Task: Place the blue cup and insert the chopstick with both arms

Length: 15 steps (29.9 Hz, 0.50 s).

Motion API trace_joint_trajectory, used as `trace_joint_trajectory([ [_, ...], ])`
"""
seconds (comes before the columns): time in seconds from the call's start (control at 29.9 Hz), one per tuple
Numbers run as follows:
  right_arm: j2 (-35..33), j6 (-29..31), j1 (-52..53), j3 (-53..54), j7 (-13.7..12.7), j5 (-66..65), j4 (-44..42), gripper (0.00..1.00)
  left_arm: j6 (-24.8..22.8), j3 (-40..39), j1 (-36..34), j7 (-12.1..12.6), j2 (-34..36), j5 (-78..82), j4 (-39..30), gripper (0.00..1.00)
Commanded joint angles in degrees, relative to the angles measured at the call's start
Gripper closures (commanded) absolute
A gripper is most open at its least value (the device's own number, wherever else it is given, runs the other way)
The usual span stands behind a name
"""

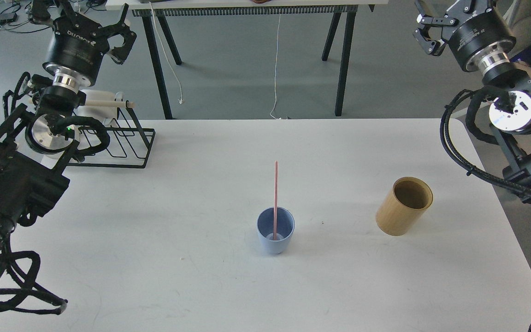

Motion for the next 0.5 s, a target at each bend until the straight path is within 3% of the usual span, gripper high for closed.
trace_joint_trajectory([
  [0.0, 1.92, 4.9, 0.17, 1.83, -0.49, 6.34, -5.77, 0.01, 0.0, -0.02, 0.22, -0.07, -0.15, -0.09, 0.1, 0.0],
  [0.17, 4.64, 10.0, 0.17, 2.08, -0.49, 12.78, -12.19, 0.01, 0.0, -0.02, 0.4, -0.5, -0.5, -1.32, 2.56, 0.0],
  [0.47, 5.53, 10.62, 0.52, 2.0, -0.4, 13.66, -12.55, 0.01, 0.0, -0.11, -0.39, -0.51, -1.82, -2.38, 2.74, 0.0],
])
